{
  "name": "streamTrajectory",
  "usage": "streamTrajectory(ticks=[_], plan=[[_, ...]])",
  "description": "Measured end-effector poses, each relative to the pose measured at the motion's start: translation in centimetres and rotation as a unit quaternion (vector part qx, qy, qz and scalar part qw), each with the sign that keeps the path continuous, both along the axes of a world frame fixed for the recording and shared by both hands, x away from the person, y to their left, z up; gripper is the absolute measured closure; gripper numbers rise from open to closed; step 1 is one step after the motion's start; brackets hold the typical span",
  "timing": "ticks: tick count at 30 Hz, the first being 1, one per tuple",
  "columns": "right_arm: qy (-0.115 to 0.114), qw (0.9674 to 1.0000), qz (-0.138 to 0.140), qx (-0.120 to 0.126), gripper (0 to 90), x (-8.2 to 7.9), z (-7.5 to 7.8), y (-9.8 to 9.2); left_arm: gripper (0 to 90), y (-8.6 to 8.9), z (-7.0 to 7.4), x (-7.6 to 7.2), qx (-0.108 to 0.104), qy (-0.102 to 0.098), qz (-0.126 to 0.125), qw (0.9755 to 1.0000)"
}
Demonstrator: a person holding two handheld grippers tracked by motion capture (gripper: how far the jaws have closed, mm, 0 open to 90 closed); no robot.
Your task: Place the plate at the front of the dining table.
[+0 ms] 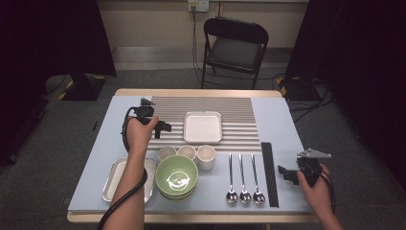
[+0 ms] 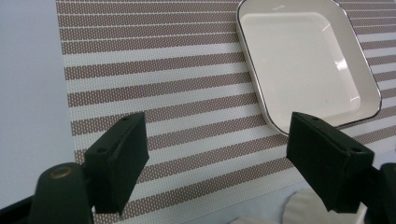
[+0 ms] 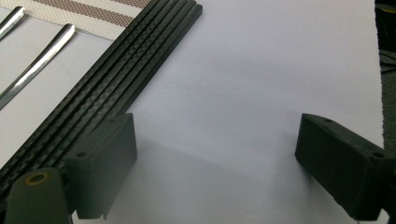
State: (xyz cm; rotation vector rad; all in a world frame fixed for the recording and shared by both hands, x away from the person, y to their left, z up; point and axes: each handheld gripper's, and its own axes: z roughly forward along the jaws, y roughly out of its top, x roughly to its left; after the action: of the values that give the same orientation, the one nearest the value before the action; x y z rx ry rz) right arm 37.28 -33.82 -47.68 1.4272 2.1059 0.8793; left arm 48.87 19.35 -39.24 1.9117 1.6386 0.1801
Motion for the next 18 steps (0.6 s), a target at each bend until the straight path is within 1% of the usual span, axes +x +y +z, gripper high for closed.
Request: streamTrajectory(ticks=[2,6,7,9,12,15,18], plan=[[0.0,1.0,0.0,0.0,11.9,0.0,0.0,0.0,20.4,0.2,-0.2,-0.2,0.003,-0.001,0.0,1.0],[0.0,1.0,0.0,0.0,11.9,0.0,0.0,0.0,20.4,0.6,-0.4,-0.5,0.002,0.0,0.003,1.0],[0.0,1.0,0.0,0.0,11.8,0.0,0.0,0.0,20.5,0.8,-0.4,-0.6,0.007,0.001,0.005,1.0],[0.0,1.0,0.0,0.0,11.8,0.0,0.0,0.0,20.4,1.0,-0.5,-0.8,0.002,0.002,0.007,1.0],[0.0,1.0,0.0,0.0,11.8,0.0,0.0,0.0,20.3,1.3,-0.6,-1.0,0.012,0.002,0.007,0.9999],[0.001,1.0,0.0,0.0,11.8,0.0,0.0,0.0,20.2,1.5,-0.7,-1.3,0.014,0.002,0.01,0.9998],[0.0,1.0,0.0,0.0,11.8,0.0,0.0,0.0,20.2,1.7,-0.7,-1.5,0.011,0.0,0.009,0.9999]])
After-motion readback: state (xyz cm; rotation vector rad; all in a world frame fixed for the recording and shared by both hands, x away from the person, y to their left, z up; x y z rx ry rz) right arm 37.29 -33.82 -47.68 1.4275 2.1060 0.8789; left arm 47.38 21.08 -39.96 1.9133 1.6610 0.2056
